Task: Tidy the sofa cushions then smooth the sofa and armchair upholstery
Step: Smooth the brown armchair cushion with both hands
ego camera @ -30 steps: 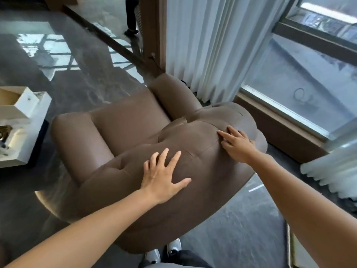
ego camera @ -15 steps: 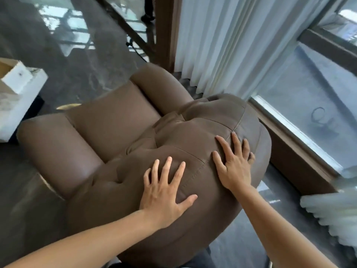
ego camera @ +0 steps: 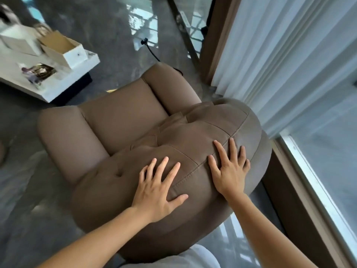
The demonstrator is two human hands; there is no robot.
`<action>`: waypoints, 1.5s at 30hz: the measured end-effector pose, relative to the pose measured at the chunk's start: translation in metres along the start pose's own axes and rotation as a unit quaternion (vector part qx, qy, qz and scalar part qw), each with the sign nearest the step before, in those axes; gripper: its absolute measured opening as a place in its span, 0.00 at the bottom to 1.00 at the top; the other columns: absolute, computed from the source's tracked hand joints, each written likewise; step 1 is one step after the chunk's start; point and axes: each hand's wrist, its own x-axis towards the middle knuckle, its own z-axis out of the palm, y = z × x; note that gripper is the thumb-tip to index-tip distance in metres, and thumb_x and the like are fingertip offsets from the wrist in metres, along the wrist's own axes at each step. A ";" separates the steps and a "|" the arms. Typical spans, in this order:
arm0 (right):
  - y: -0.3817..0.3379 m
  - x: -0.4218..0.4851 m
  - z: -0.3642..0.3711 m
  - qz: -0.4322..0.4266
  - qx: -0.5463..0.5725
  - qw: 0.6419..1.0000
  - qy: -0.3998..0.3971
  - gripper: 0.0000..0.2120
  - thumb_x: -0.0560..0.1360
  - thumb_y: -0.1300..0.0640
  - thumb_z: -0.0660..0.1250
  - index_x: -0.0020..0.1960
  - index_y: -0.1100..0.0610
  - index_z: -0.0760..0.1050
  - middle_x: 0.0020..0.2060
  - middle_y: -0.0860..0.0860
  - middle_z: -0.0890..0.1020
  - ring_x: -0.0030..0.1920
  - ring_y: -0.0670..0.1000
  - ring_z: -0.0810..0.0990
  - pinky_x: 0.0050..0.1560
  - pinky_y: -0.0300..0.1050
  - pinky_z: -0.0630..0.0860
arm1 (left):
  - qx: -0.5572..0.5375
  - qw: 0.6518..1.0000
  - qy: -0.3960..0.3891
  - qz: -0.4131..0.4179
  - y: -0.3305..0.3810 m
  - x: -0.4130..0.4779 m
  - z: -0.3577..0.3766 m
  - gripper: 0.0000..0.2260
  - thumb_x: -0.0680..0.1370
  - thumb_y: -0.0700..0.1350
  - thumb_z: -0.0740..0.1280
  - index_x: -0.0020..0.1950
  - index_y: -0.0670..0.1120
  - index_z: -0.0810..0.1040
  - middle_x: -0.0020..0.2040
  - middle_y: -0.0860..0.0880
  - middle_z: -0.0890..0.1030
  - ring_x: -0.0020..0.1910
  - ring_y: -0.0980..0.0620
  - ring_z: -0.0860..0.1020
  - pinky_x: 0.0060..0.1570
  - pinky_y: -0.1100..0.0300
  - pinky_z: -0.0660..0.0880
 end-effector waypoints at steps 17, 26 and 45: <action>0.046 0.167 -0.033 -0.147 -0.014 0.987 -0.069 0.28 0.76 0.29 0.40 0.74 0.34 0.51 0.80 0.50 0.50 0.77 0.62 0.44 0.71 0.73 0.48 | -0.013 0.971 0.098 -0.215 0.098 0.106 0.013 0.36 0.72 0.75 0.50 0.77 0.62 0.52 0.79 0.53 0.57 0.77 0.45 0.55 0.72 0.45 0.57; 0.063 0.282 -0.049 -0.239 -0.008 0.966 -0.102 0.28 0.76 0.30 0.41 0.74 0.35 0.53 0.80 0.52 0.50 0.77 0.64 0.43 0.69 0.75 0.49 | -0.003 0.945 0.137 -0.298 0.139 0.198 0.016 0.35 0.72 0.75 0.51 0.77 0.64 0.51 0.78 0.56 0.58 0.76 0.49 0.56 0.72 0.47 0.58; 0.111 0.400 -0.062 -0.298 -0.049 0.946 -0.117 0.30 0.75 0.31 0.38 0.75 0.36 0.52 0.80 0.51 0.51 0.77 0.63 0.44 0.70 0.72 0.50 | -0.081 0.856 0.121 -0.495 0.173 0.272 0.038 0.31 0.74 0.73 0.42 0.75 0.66 0.56 0.77 0.57 0.62 0.72 0.49 0.64 0.67 0.50 0.63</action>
